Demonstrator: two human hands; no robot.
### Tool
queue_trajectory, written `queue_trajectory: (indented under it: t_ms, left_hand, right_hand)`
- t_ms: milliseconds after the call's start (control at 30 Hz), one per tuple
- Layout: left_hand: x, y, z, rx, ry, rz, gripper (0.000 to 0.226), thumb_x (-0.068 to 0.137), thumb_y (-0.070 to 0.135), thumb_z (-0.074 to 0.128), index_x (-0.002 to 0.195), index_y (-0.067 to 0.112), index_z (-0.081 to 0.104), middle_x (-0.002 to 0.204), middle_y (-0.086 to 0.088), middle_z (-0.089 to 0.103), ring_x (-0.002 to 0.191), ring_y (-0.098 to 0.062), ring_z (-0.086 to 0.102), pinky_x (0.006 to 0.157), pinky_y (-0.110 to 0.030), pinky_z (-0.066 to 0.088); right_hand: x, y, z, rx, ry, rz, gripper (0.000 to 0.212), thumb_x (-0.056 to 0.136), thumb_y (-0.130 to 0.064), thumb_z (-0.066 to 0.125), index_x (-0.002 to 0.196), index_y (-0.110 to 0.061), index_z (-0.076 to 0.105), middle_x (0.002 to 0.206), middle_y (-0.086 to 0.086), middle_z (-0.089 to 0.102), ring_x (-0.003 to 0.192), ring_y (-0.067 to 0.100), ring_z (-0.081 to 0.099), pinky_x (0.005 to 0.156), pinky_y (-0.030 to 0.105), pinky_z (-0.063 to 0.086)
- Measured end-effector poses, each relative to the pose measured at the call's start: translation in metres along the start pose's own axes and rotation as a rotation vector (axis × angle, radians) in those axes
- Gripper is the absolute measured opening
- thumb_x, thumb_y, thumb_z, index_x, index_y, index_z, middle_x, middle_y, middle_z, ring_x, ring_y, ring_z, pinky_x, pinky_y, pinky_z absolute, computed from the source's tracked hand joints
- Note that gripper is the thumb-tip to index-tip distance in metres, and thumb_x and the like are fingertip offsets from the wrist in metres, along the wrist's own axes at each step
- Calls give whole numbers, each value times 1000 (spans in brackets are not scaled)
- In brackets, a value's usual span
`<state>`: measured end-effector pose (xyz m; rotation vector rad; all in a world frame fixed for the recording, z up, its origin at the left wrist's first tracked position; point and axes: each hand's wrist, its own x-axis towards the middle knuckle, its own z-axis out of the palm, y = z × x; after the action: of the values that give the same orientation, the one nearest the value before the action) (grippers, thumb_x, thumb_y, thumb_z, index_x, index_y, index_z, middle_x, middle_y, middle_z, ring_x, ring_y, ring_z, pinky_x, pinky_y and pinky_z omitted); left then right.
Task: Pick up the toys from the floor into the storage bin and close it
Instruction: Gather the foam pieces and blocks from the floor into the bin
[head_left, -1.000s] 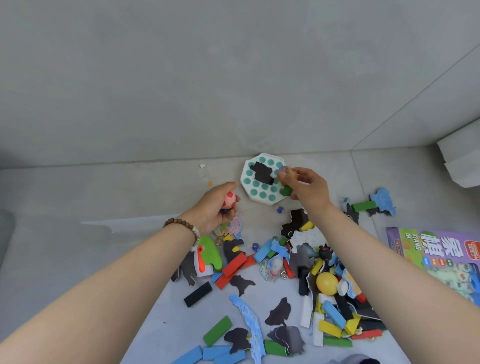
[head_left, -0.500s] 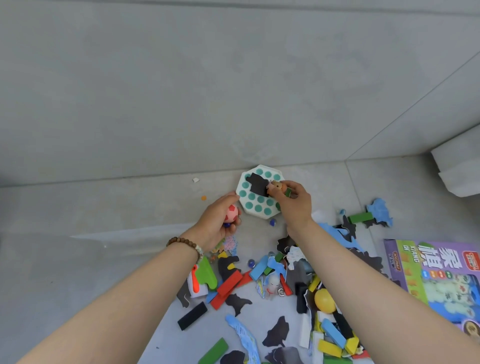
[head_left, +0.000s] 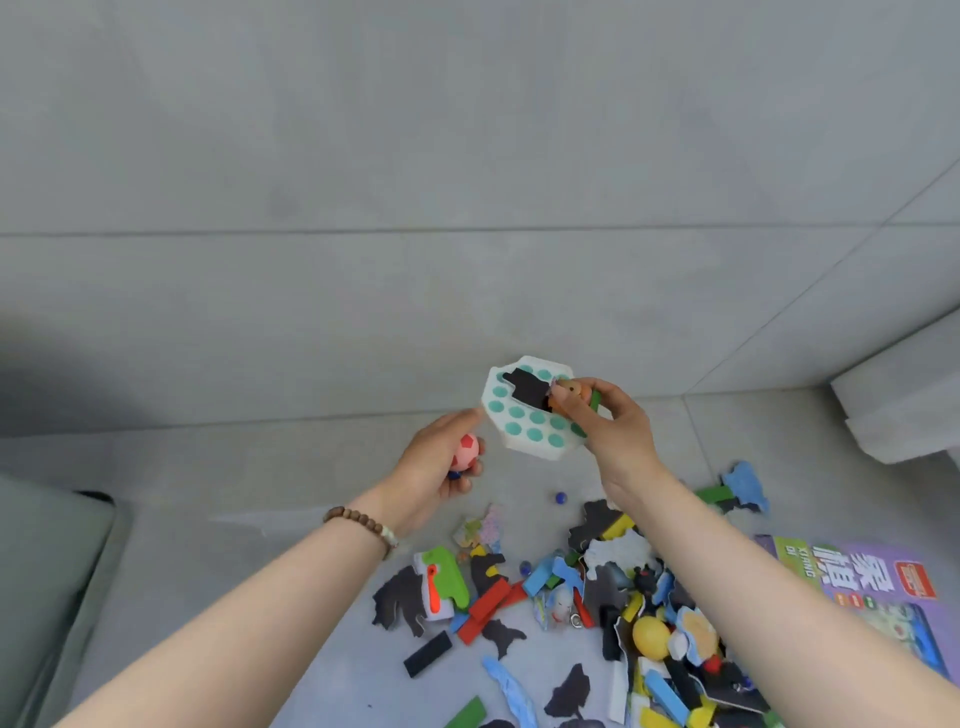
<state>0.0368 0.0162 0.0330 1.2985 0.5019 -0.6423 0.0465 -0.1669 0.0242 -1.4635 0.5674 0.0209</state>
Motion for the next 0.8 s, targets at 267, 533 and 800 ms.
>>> queue_trajectory:
  t_ms: [267, 533, 800]
  left_hand:
    - [-157, 105, -90, -26, 130, 163, 16, 89, 35, 60, 90, 19, 57, 70, 1, 52, 53, -10, 45, 38, -15, 30]
    - [-306, 99, -288, -126, 434, 255, 13, 89, 28, 60, 86, 16, 60, 63, 1, 53, 52, -9, 45, 38, -16, 32]
    - [-332, -1, -434, -431, 652, 106, 20, 90, 29, 60, 102, 13, 62, 86, -7, 59, 72, -14, 51, 57, -23, 44]
  right_hand:
    - [-127, -137, 120, -125, -289, -130, 38, 71, -24, 81, 103, -13, 64, 103, 2, 71, 90, 14, 67, 78, 22, 51]
    - [-276, -129, 314, -186, -662, -95, 29, 77, -23, 76, 100, -17, 60, 93, 1, 66, 78, 12, 63, 71, 23, 52]
    - [-340, -23, 448, -486, -936, 131, 40, 83, -33, 67, 118, -25, 50, 122, 2, 55, 107, 21, 60, 94, 44, 51]
